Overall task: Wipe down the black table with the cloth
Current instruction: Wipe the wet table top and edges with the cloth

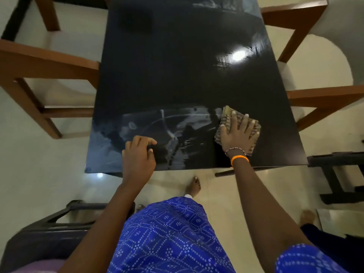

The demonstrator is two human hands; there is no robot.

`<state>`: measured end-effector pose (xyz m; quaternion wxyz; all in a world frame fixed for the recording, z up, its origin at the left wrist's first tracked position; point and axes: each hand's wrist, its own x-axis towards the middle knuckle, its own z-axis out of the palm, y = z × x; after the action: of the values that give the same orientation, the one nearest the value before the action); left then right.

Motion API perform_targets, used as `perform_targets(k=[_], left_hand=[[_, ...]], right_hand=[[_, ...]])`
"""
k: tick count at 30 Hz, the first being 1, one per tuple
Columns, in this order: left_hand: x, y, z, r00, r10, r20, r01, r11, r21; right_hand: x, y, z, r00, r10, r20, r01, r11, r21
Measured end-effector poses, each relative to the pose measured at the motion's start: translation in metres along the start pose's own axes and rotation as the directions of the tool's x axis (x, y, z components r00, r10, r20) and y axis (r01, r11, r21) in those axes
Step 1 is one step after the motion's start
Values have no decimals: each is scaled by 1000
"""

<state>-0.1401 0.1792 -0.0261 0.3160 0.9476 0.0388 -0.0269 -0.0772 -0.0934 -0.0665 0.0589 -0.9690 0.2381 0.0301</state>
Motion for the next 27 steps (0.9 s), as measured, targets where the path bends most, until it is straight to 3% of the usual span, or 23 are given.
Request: perform_targets(k=[3,6,9,11,12,14,17,21,24,27], left_hand=[[-3,-9,-6,1000,-7,-4,7,1000,-8],[-4,-16,-13,1000,-20,-14,20,1000,-19],[0,-17,-17,997,-69,-39,68,997,-31],[3,-17,-18,995,-89,-33,88,996,-36],[3,-17,-18,996,-82,-31,81,996,-41],[3,-18,-19,998,-63,-28,62,996,-58],[3,-18,-18,997,-70,-30,68,996,-61],[1,-27,-23,995,-93,-41,89,992,-94],[-1,-41,-31,988,-139,-66,132,986,-98],[-2,-52,-42,978,-175,-111,164,981,-103]], right_hand=[[-26,-62,10,982,-190,13,190,982,11],[-61,-127,22,913,-407,23,406,913,42],[-84,-159,27,704,-707,72,705,707,55],[-76,-149,25,563,-822,89,824,566,20],[-67,-138,22,534,-841,91,844,537,5],[-45,-112,17,590,-804,71,806,591,-9],[-3,-63,5,775,-630,48,632,772,-71],[33,-21,-6,970,-243,13,243,970,-25],[25,-49,0,998,-55,-22,56,998,22],[5,-103,9,987,-158,-20,158,987,17]])
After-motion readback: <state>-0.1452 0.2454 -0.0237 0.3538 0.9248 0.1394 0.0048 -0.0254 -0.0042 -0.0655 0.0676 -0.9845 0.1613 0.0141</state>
